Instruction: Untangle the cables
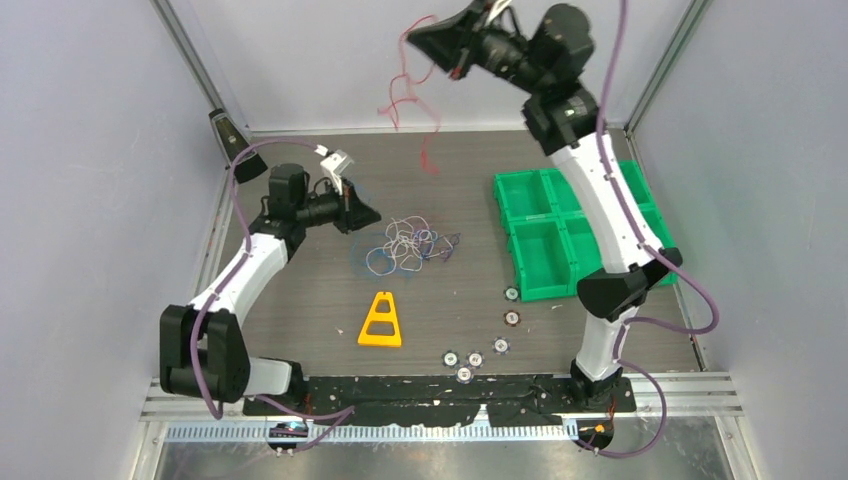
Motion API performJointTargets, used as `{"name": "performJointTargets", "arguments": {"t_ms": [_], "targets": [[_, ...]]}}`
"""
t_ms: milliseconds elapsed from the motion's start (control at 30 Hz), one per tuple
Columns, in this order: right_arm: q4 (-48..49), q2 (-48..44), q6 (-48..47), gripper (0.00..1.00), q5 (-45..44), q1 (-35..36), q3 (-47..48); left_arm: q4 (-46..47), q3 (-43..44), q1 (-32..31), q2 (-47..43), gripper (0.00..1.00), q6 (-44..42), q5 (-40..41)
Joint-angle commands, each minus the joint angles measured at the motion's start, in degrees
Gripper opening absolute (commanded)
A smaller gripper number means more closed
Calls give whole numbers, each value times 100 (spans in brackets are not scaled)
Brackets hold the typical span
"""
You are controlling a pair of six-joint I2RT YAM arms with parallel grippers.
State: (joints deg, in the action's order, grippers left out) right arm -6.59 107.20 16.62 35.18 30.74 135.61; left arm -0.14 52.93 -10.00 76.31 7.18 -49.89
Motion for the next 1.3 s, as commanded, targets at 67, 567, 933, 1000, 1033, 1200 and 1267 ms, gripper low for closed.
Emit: {"name": "performJointTargets", "arguments": {"t_ms": [67,567,933,1000,1033,1200,1267], "targets": [[-564,-988,-80,5,-120,-1313,-564,-1815,120,489,399,0,-876,592],[-2238,-2538,-2277,5,-138,-4099,-3584,-2460,1041,490,673,71,-1143,1356],[-1536,-1513,-2679,5,-326,-4209,-4014,-2618,1354,488,603,91,-1086,1445],[-1405,-1271,-2720,5,-396,-4220,-3971,-2658,1380,490,591,91,-1103,1472],[-1347,-1144,-2812,5,-468,-4227,-3998,-2687,1409,490,589,91,-1117,1487],[-1202,-943,-3326,5,-632,-4401,-4405,-2754,1492,490,588,91,-1162,1500],[-1203,-957,-3559,5,-680,-4463,-4658,-2754,1505,490,611,91,-1162,1483]]}}
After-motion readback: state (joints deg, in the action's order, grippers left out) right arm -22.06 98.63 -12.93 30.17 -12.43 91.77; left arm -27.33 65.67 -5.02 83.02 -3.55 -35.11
